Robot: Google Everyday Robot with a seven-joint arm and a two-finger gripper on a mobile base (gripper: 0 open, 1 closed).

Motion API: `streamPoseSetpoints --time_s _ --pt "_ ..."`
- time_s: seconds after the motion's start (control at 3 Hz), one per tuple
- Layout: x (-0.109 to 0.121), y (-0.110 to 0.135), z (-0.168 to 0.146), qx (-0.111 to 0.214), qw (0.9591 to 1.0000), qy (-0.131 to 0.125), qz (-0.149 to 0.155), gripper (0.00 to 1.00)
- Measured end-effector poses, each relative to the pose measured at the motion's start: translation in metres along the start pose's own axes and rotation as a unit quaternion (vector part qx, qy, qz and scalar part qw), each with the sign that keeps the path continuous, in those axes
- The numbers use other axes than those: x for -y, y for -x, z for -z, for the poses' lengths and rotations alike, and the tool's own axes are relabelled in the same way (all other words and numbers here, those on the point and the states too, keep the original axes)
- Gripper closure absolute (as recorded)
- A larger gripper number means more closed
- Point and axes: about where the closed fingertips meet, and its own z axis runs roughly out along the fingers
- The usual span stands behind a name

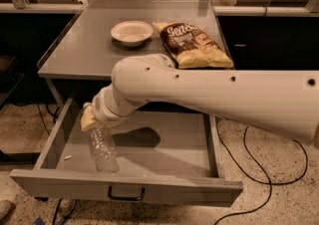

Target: Place water bottle into top drawer

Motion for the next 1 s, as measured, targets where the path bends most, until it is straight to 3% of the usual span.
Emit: streamPoseSetpoints --time_s 0.33,0.67,1.0 --pt "0.010 0.010 -0.016 -0.012 0.9997 0.007 -0.021 1.00" --pt "0.010 0.010 -0.016 -0.012 0.9997 0.007 -0.021 1.00" --pt "0.025 0.001 -0.029 -0.025 0.9991 0.003 -0.035 1.00"
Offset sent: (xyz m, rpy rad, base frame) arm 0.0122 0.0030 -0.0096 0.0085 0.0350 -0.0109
